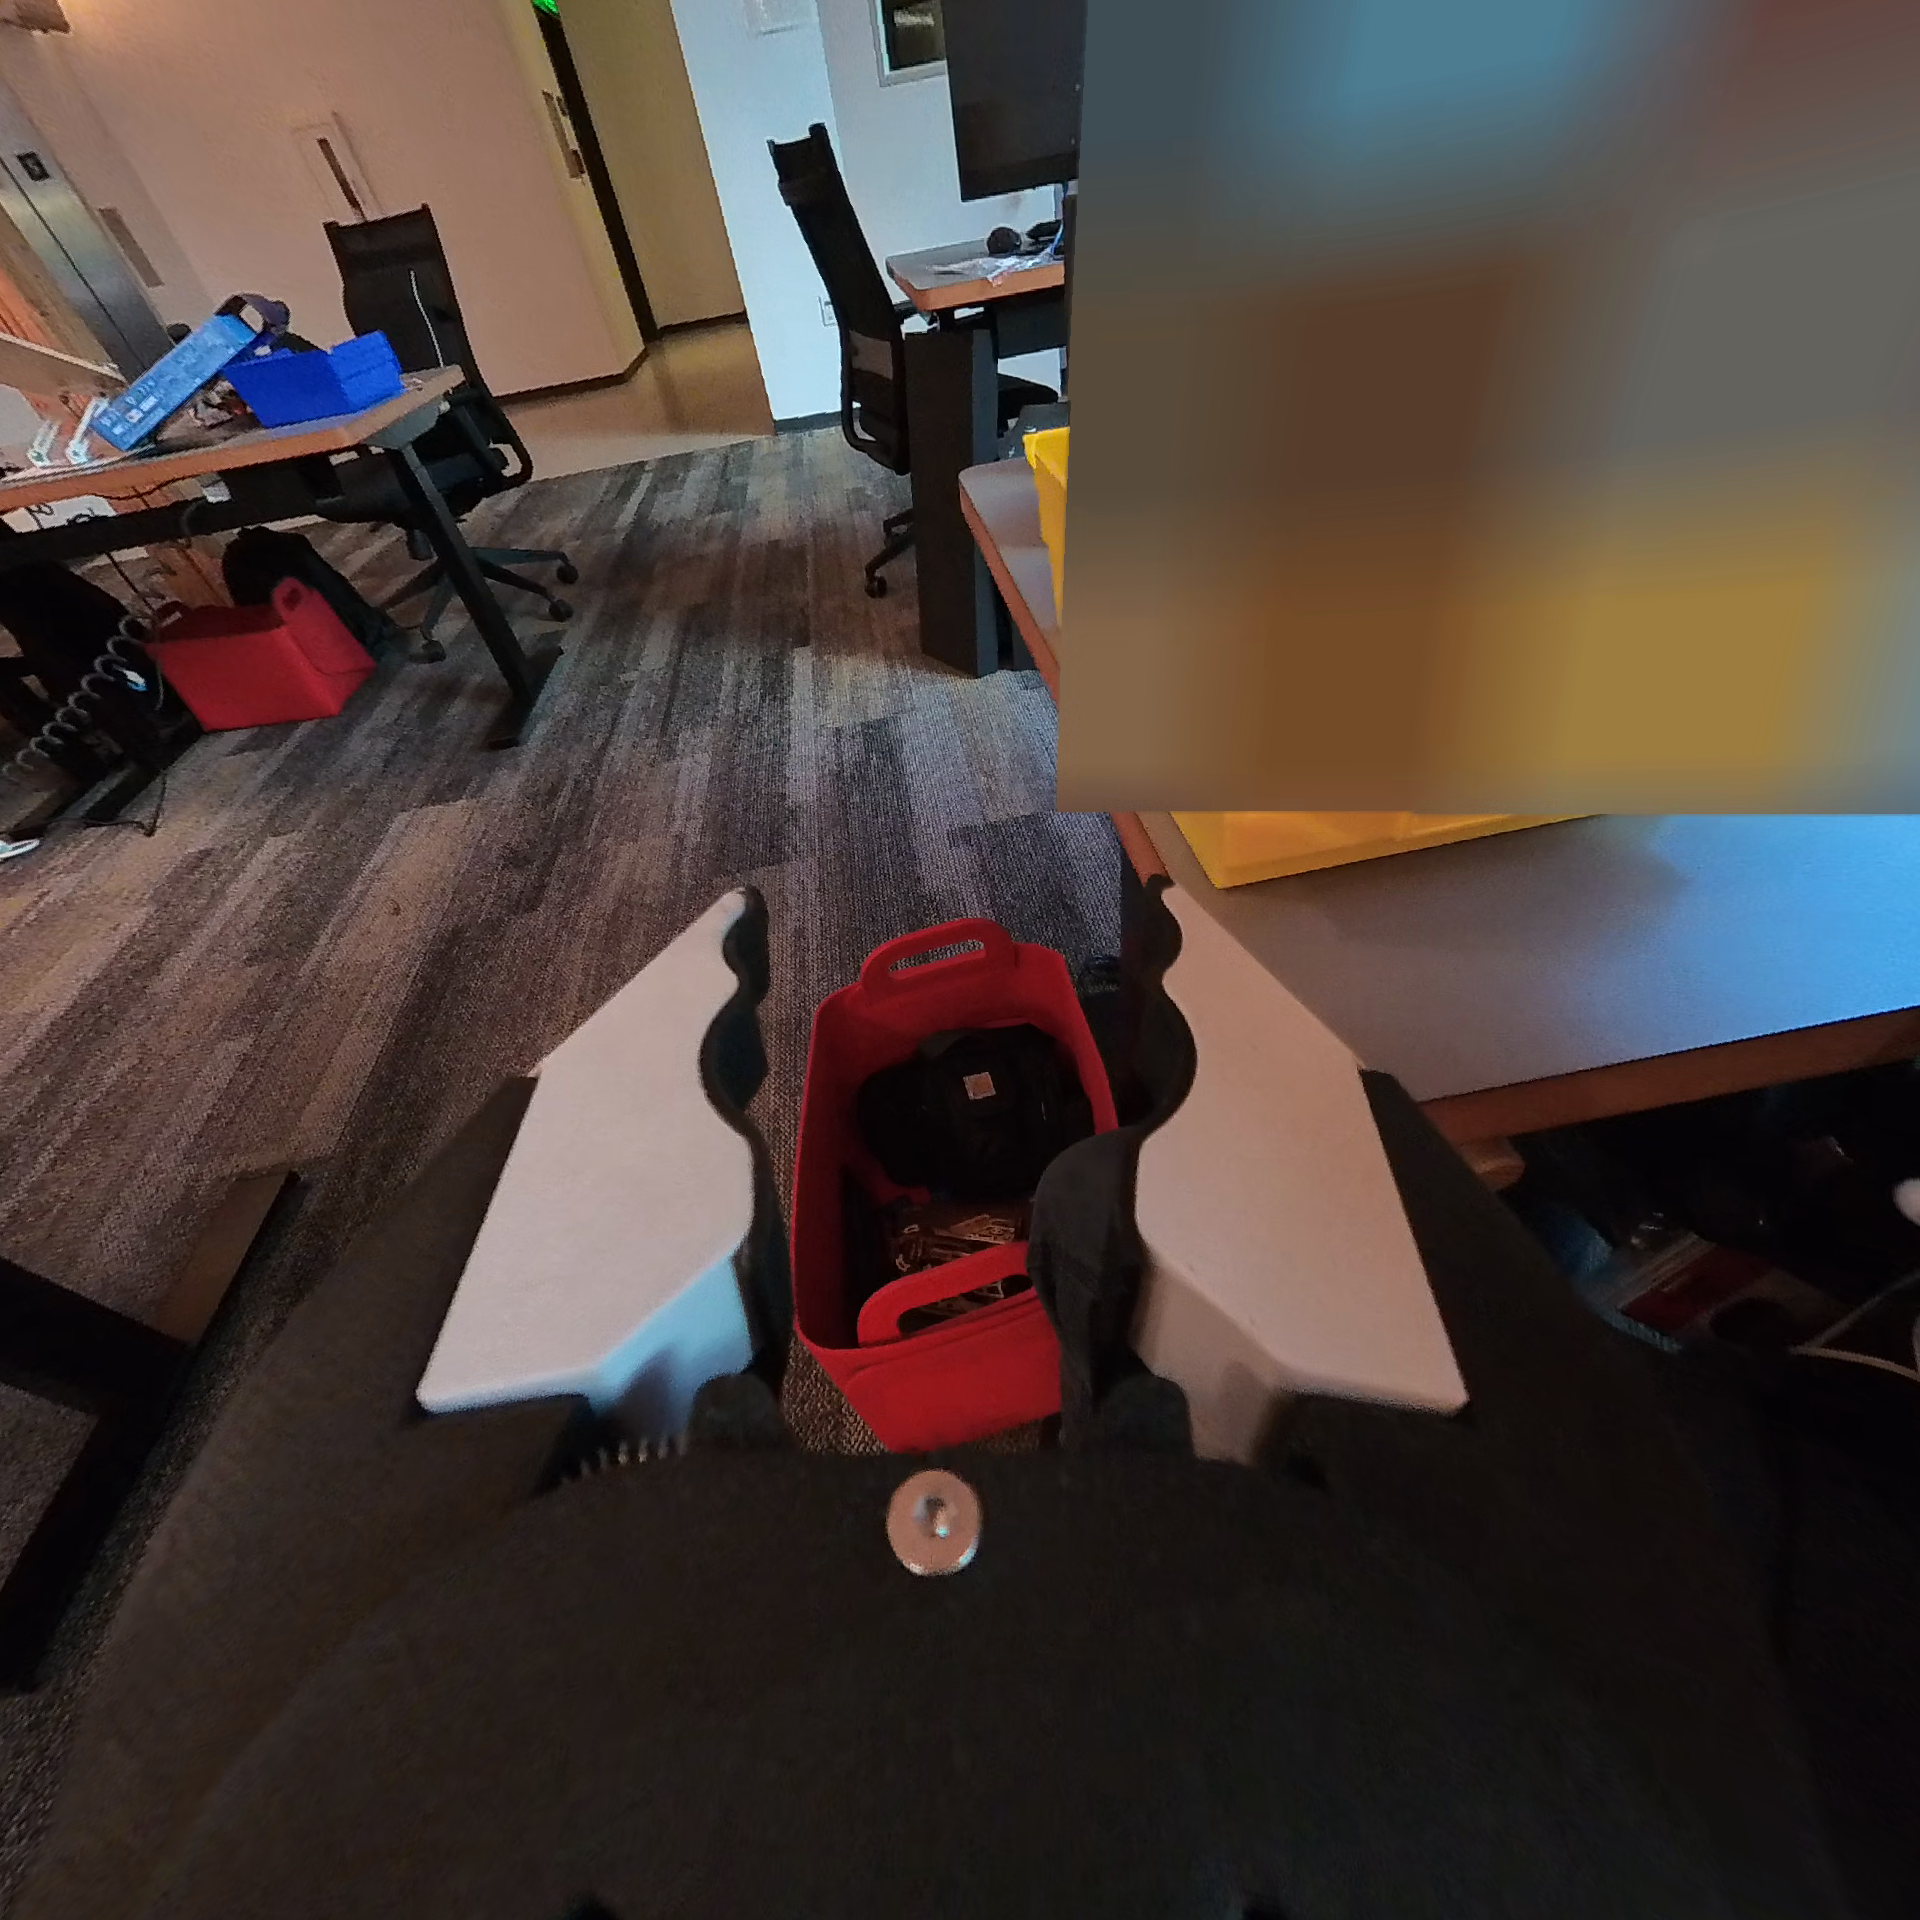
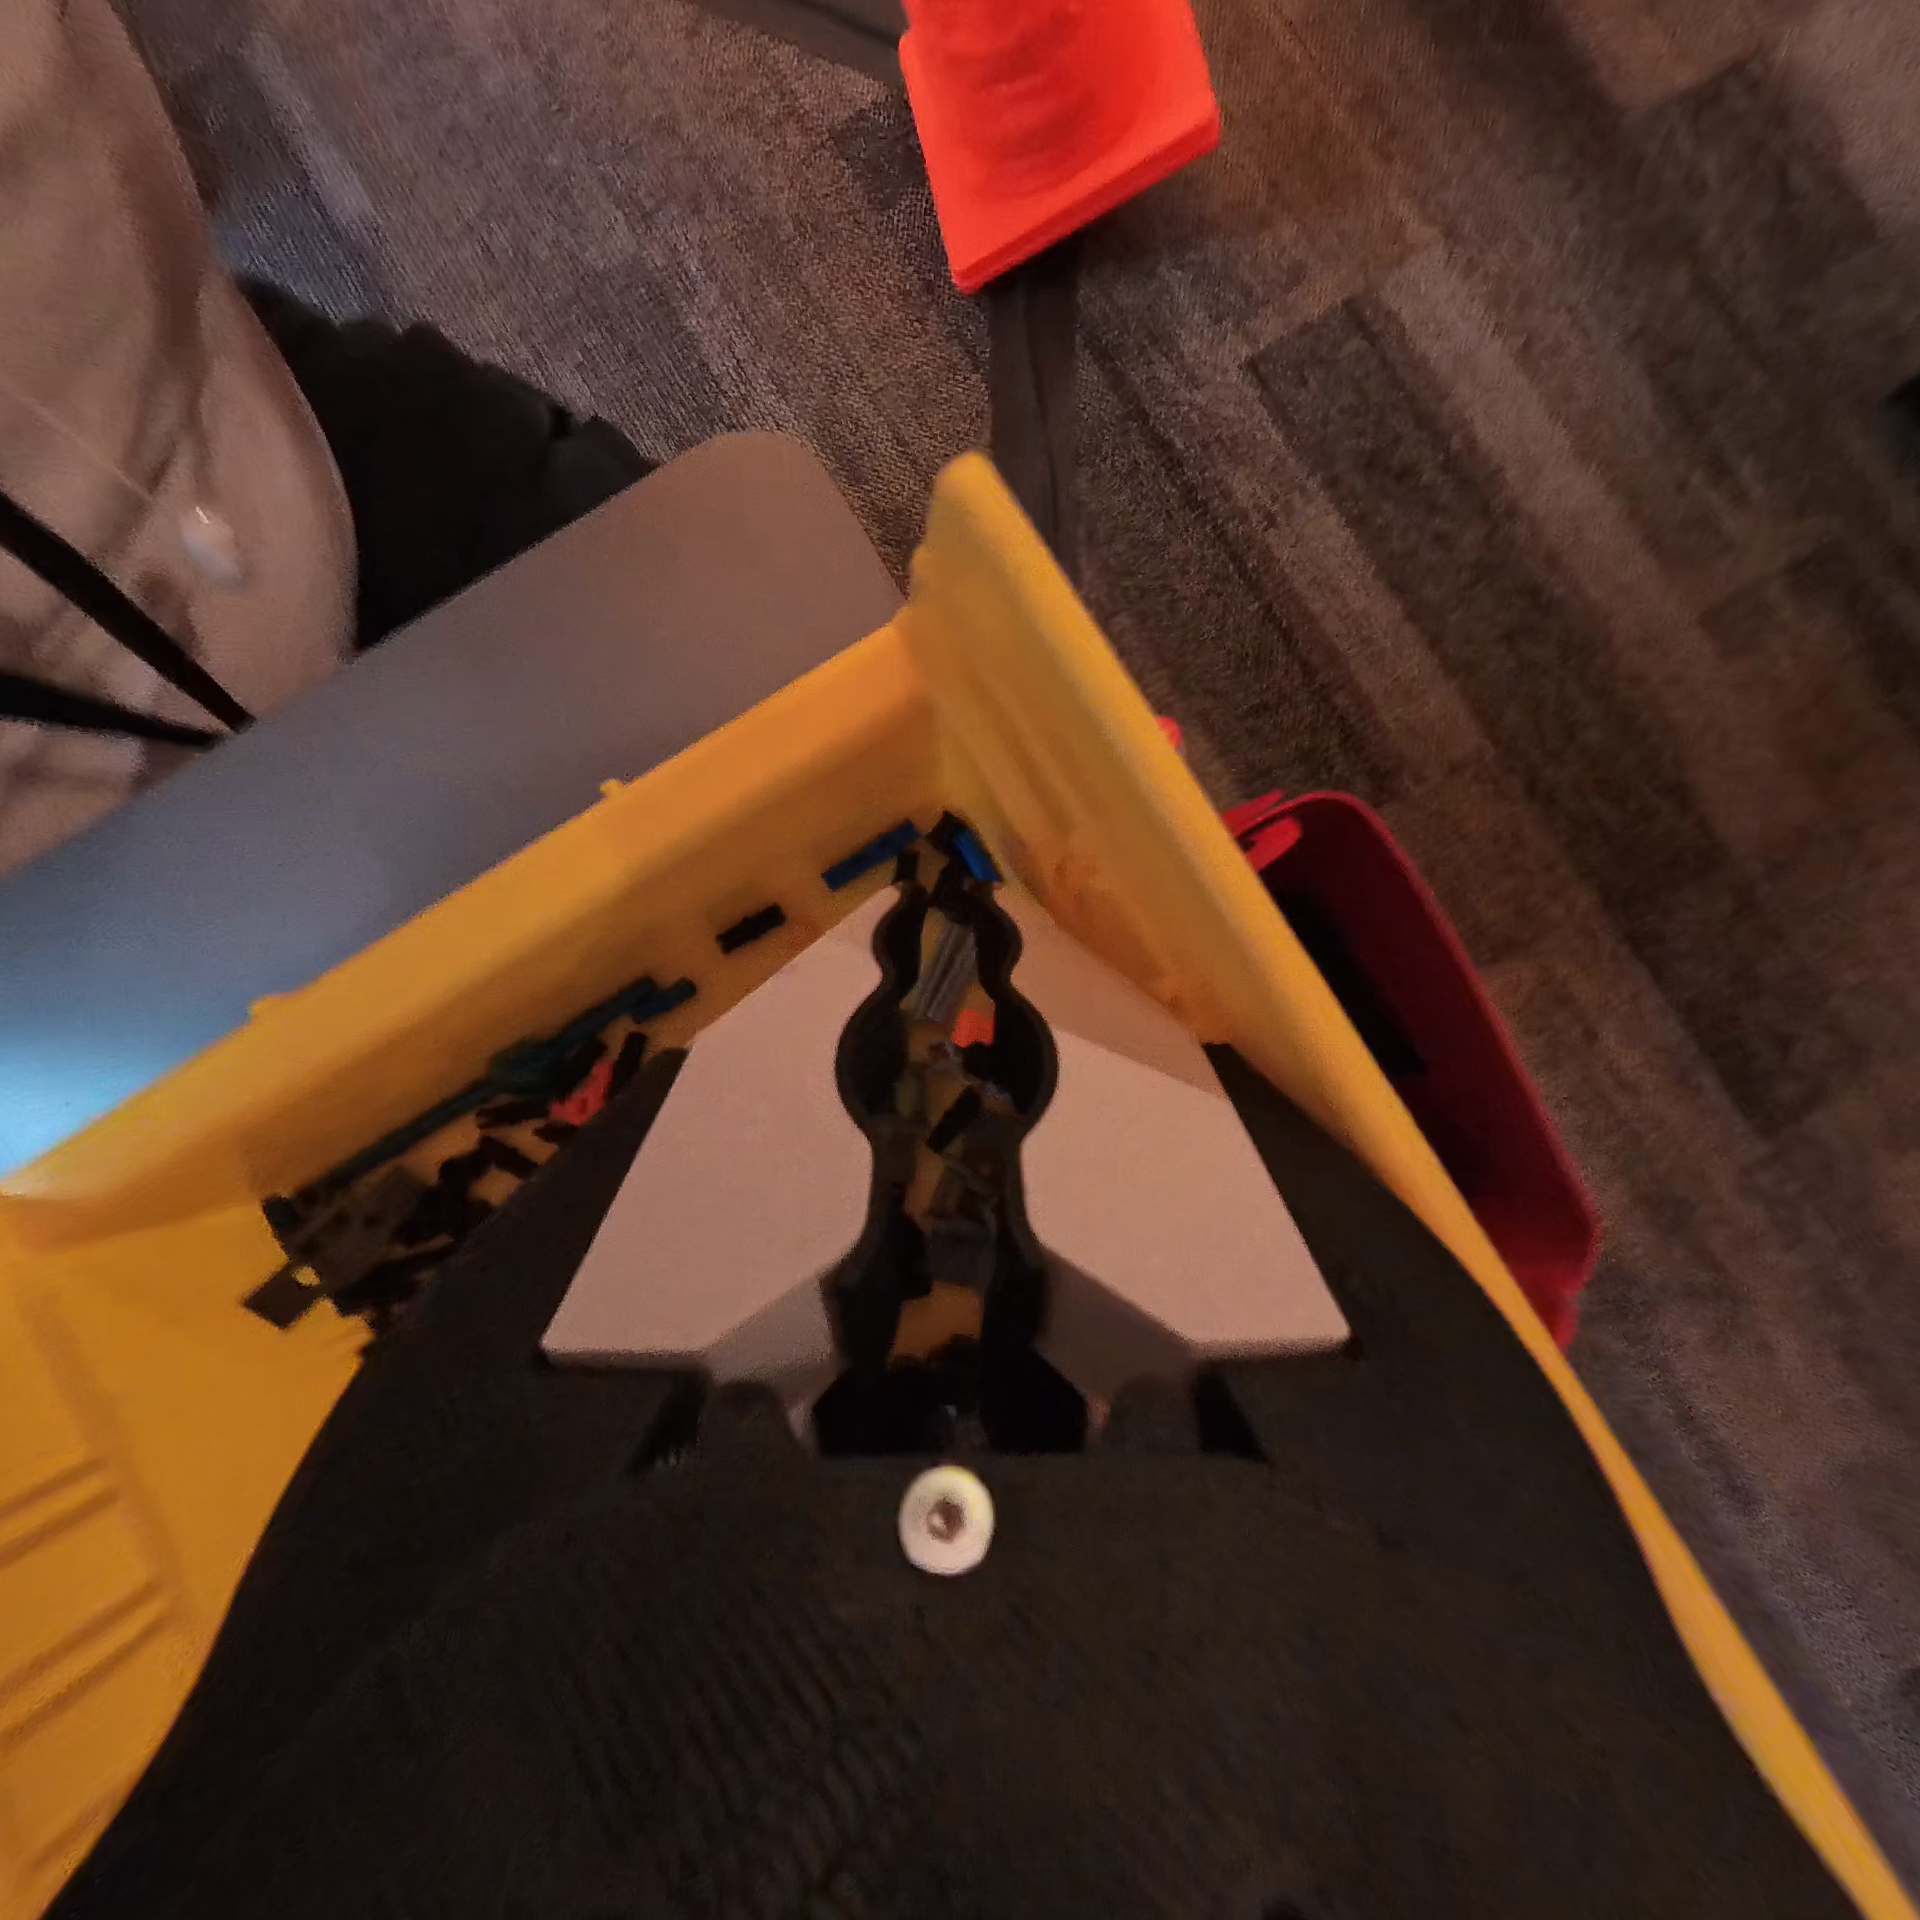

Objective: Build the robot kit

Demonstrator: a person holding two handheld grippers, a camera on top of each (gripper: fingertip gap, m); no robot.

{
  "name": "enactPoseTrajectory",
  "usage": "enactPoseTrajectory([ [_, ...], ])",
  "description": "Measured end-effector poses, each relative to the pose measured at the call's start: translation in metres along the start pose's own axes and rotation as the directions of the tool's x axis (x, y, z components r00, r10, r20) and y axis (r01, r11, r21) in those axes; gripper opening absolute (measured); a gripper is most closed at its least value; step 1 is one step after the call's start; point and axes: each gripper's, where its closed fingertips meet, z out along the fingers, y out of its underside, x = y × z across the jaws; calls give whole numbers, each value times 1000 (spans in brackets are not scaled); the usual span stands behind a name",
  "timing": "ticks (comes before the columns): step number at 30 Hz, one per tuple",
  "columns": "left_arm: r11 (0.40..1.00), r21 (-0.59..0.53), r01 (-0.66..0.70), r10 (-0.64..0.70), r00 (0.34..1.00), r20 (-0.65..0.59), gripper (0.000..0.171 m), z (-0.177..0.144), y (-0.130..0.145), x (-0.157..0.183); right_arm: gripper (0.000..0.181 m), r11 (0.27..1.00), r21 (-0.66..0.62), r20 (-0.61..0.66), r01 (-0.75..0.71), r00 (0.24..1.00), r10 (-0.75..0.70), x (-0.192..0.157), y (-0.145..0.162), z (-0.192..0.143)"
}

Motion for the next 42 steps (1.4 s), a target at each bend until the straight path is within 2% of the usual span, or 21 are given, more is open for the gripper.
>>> enactPoseTrajectory([
  [4, 1000, -11, -4, 4, 1000, -5, 70, 0, 2, 1, 0, 966, 19, 19, -259, 966, 259, 3, -1, 4],
  [8, 1000, -15, 5, -5, 1000, -20, 69, 3, 5, 3, 0, 846, 75, 52, -528, 849, 525, 2, -8, 8],
  [11, 1000, -21, 3, -3, 1000, -30, 69, 5, 8, 4, 0, 777, 134, 70, -614, 788, 611, 0, -14, 10],
  [14, 1000, -19, 2, -3, 999, -36, 68, 4, 9, 5, 0, 766, 147, -89, -626, 763, 640, 9, 0, 13],
  [16, 1000, -9, 2, -2, 999, -40, 67, 2, 8, 6, 3, 767, 159, -146, -622, 753, 642, 7, 1, 12],
  [18, 1000, 1, 0, 0, 999, -43, 67, 0, 8, 6, 18, 780, 167, -191, -603, 757, 625, 4, -1, 10],
  [25, 998, 61, 20, -16, 998, -63, 65, -7, 8, 2, 29, 809, 147, -384, -569, 721, 577, 7, 8, 13],
  [32, 996, 85, 36, -31, 998, -56, 64, -20, 12, -3, 27, 734, 216, -386, -644, 634, 670, 14, 12, 18],
  [35, 995, 84, 47, -42, 998, -56, 63, -23, 15, -4, 13, 761, 144, -495, -633, 620, 609, 18, 23, 13],
  [36, 995, 84, 48, -44, 997, -56, 63, -23, 16, -4, 15, 772, 91, -530, -630, 625, 572, 17, 31, 12],
  [39, 996, 81, 46, -42, 998, -56, 64, -24, 17, -3, 15, 754, 59, -542, -654, 614, 574, 12, 42, 4],
  [42, 996, 73, 42, -38, 998, -52, 64, -25, 19, -3, 16, 750, 120, -485, -650, 621, 616, 11, 36, -4],
])
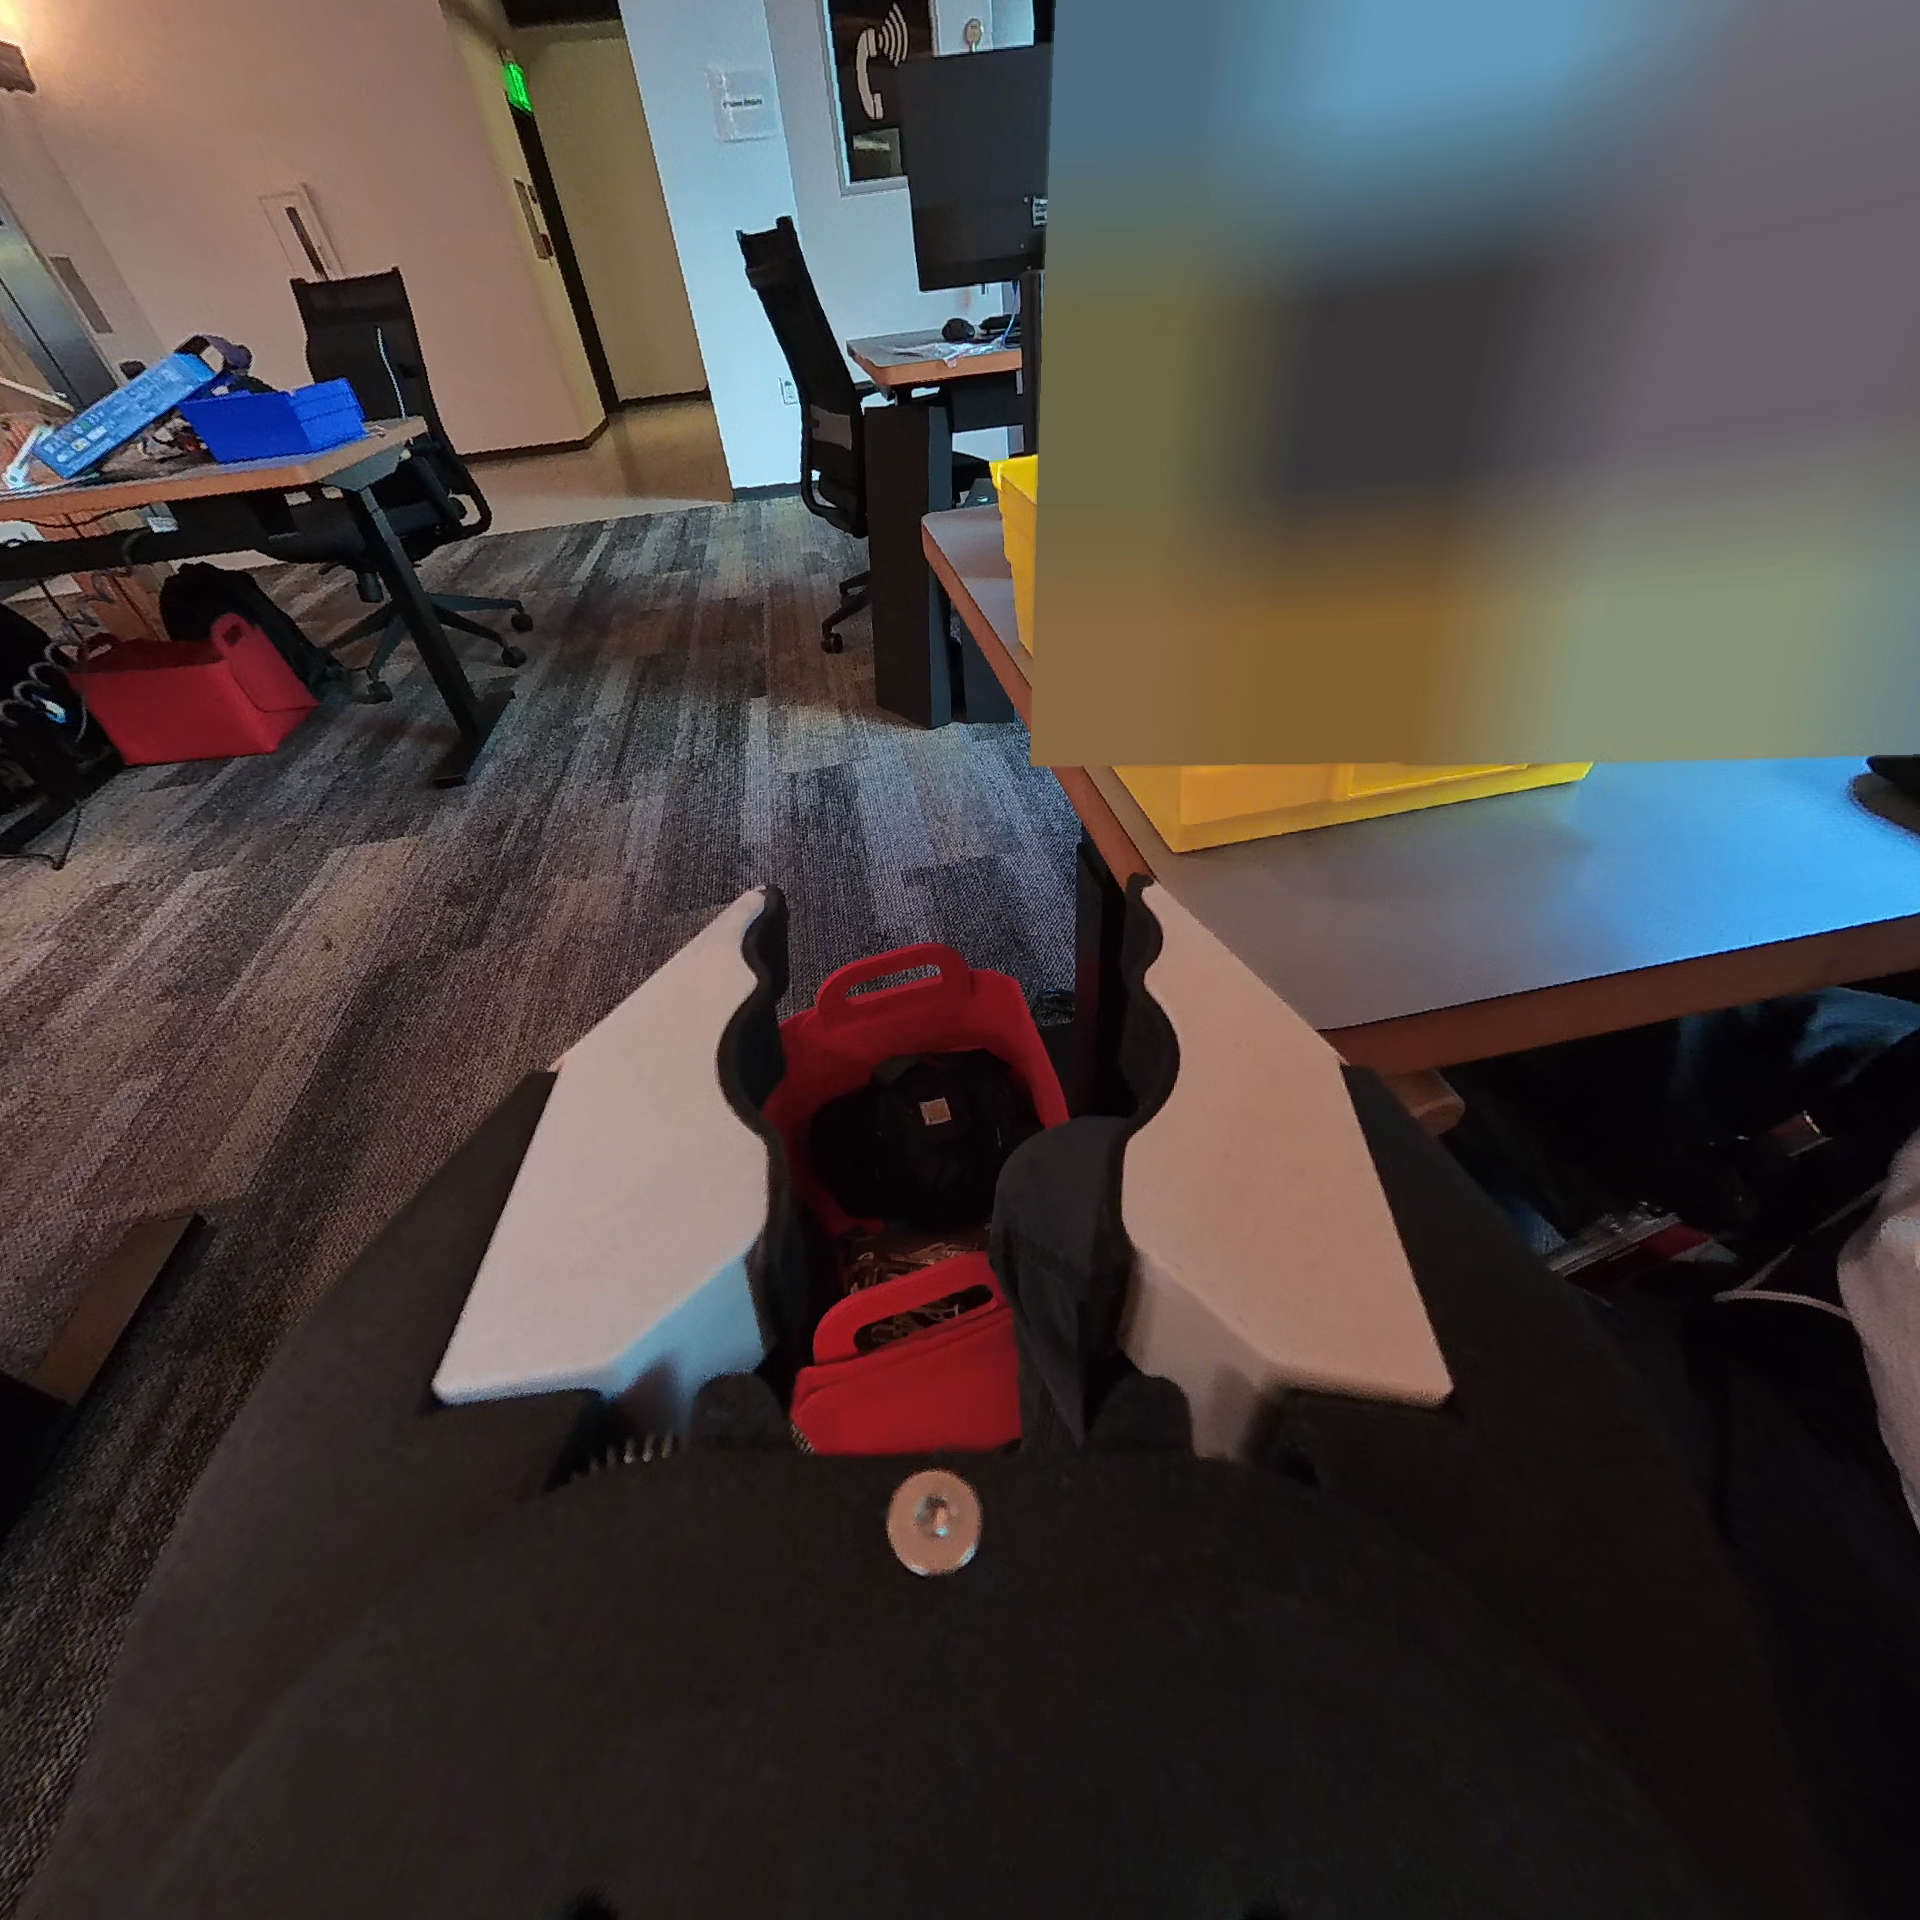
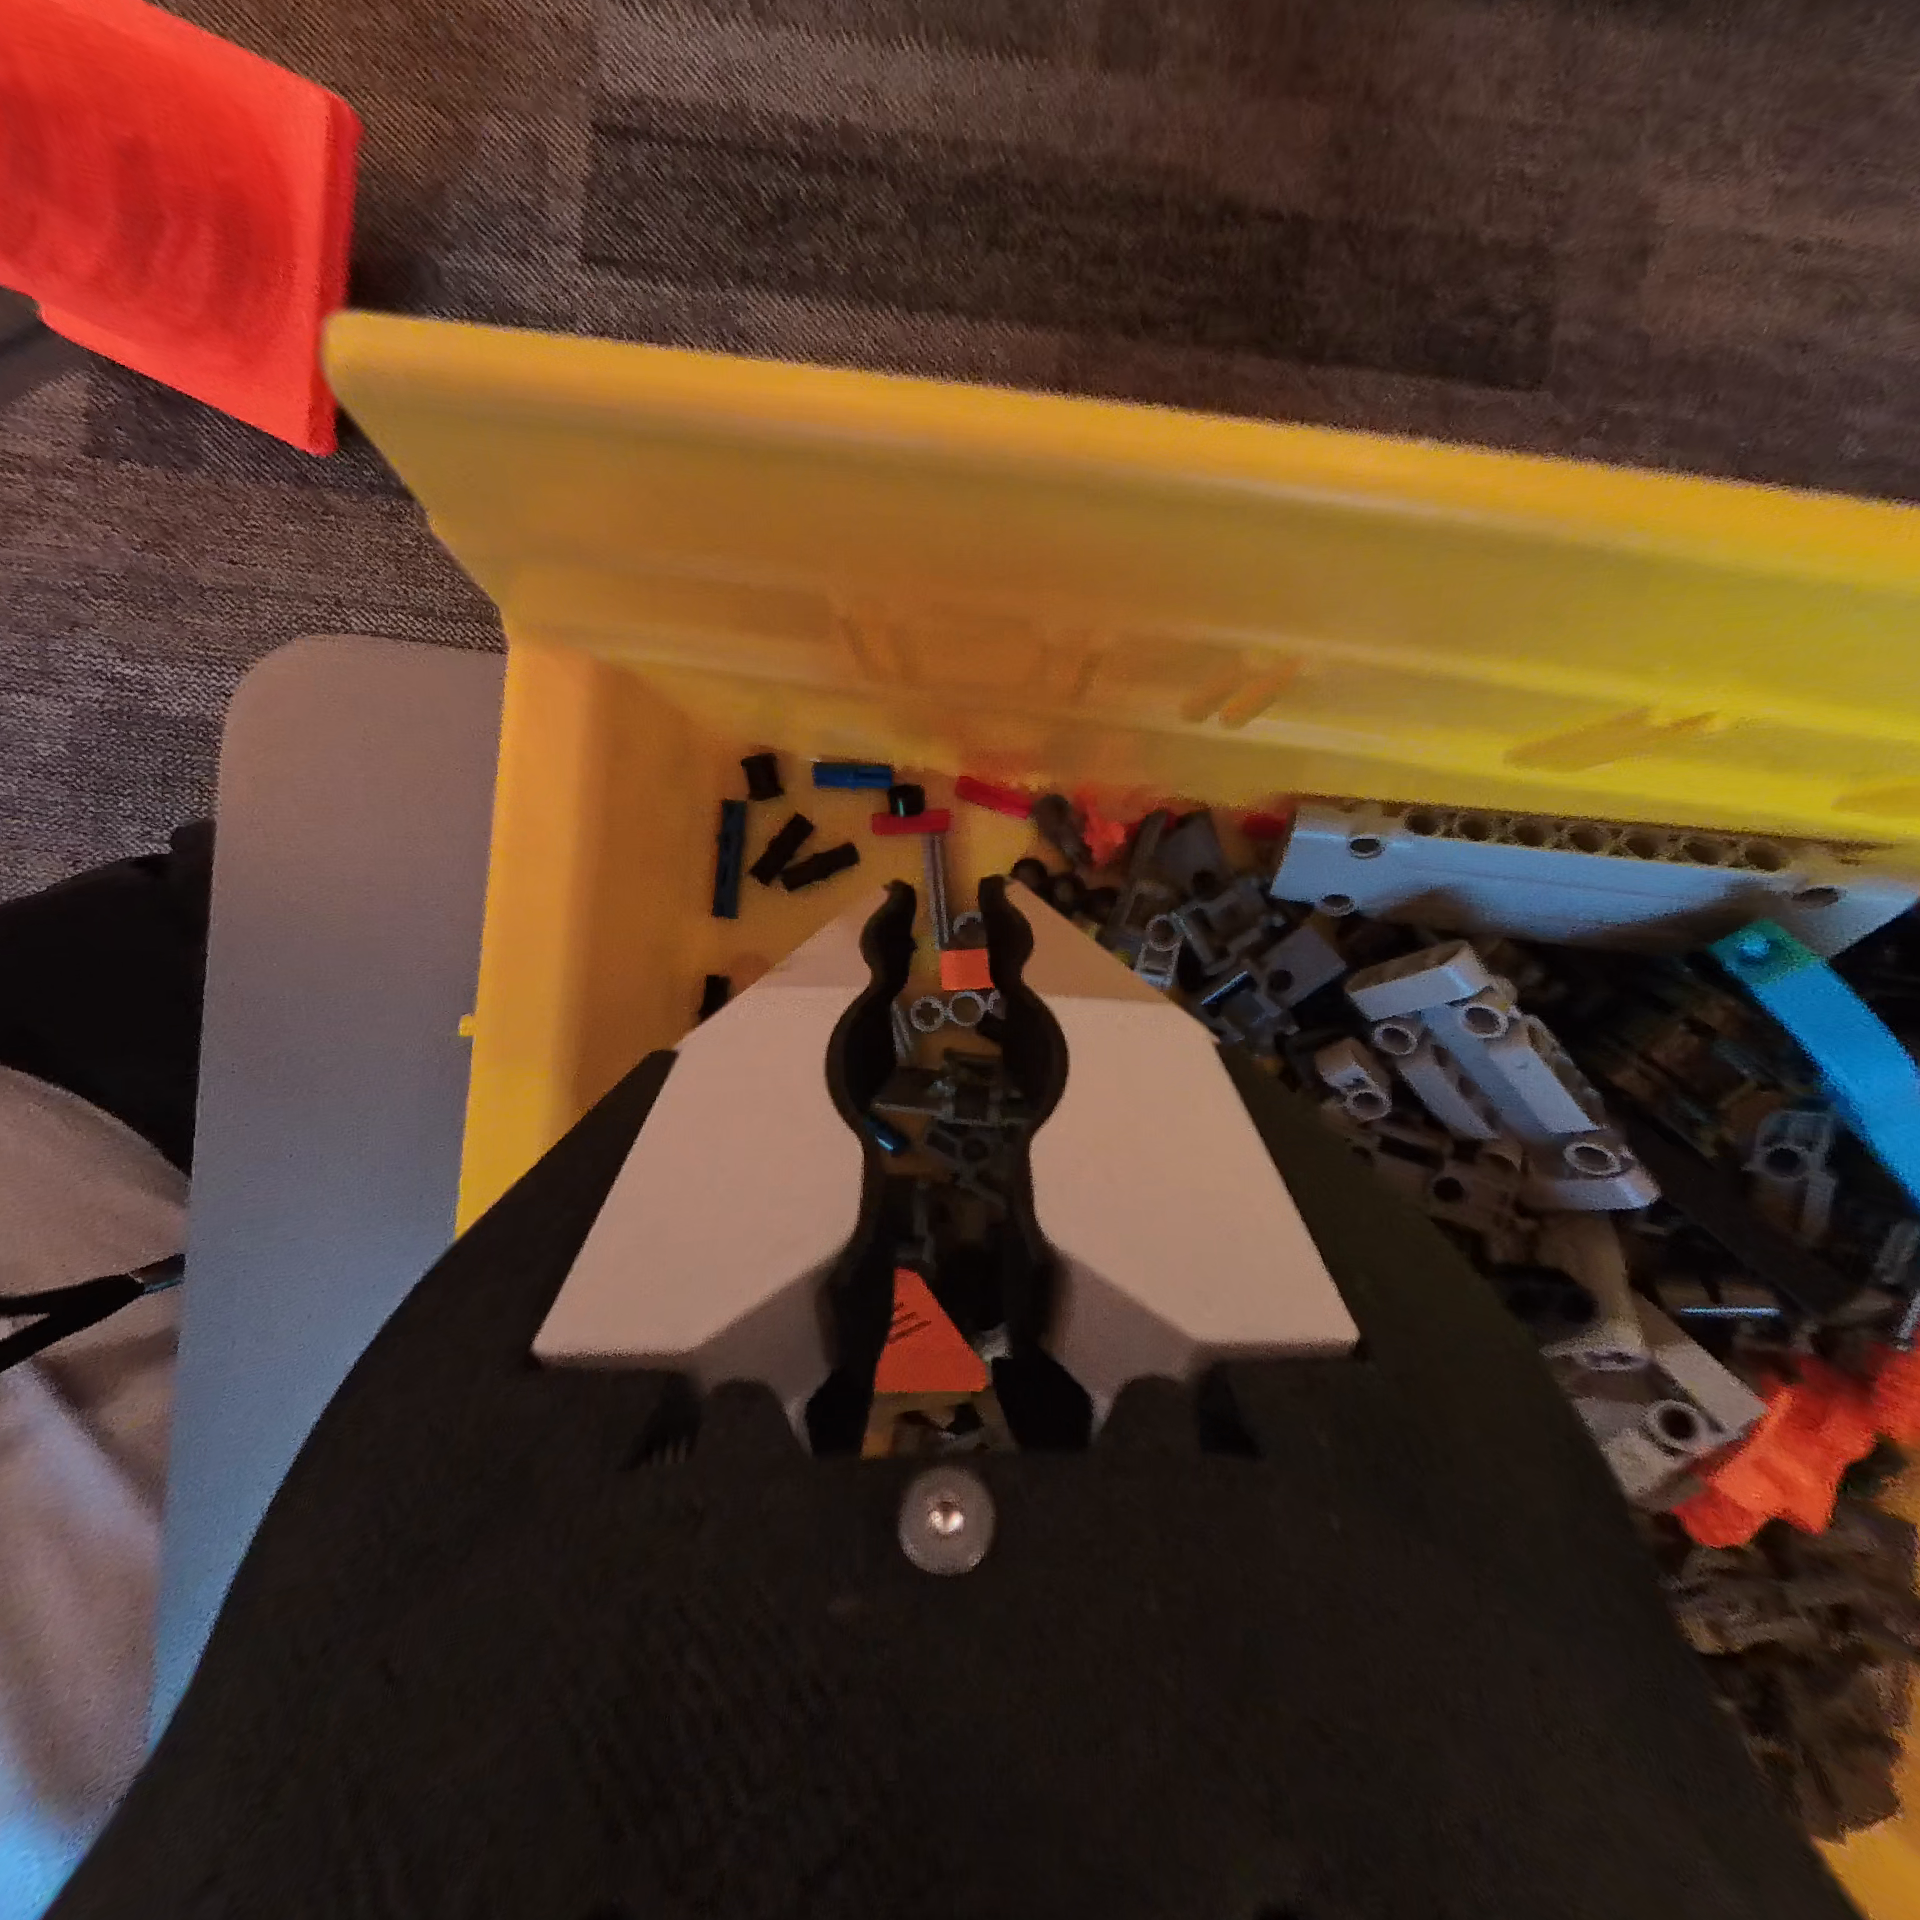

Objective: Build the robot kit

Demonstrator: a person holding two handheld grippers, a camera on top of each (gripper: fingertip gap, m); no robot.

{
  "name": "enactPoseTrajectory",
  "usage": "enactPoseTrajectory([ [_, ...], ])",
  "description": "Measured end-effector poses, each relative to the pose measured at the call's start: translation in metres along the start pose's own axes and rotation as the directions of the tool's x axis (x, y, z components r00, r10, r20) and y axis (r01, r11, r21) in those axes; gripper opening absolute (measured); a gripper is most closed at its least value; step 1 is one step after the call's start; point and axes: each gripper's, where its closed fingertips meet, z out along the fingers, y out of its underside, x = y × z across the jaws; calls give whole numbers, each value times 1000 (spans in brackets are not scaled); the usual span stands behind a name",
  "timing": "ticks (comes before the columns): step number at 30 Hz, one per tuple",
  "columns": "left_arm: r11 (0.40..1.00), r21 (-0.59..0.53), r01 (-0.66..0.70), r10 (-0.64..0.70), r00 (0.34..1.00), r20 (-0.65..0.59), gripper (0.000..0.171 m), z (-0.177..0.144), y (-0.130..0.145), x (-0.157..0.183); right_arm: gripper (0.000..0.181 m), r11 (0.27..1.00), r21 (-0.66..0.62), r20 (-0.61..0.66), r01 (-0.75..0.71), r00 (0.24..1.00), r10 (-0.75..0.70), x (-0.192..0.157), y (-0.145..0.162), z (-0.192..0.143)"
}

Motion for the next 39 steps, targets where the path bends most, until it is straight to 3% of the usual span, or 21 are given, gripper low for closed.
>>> enactPoseTrajectory([
  [5, 1000, -21, -2, 2, 1000, 2, 63, 0, 3, 0, 26, 984, 13, 20, 177, 984, -177, 8, -6, -9],
  [8, 999, -33, -3, 3, 1000, 3, 63, 1, 4, -1, 19, 986, 142, 273, 88, 954, -124, -29, -25, -16],
  [14, 998, -64, -9, 9, 1000, -10, 63, 10, 7, 3, 10, 935, 187, 233, 301, 911, -340, -39, -28, 0],
  [26, 997, -78, -15, 13, 1000, -20, 62, 13, 11, 5, 10, 973, 85, 239, 216, 943, -231, -39, -17, 17],
  [31, 997, -81, -16, 14, 1000, -21, 62, 13, 11, 6, 7, 936, 71, 163, 344, 922, -352, -38, -10, 19],
  [39, 997, -74, -18, 18, 1000, -12, 61, 10, 6, 7, 7, 910, 68, 139, 409, 899, -415, -37, -6, 6],
])
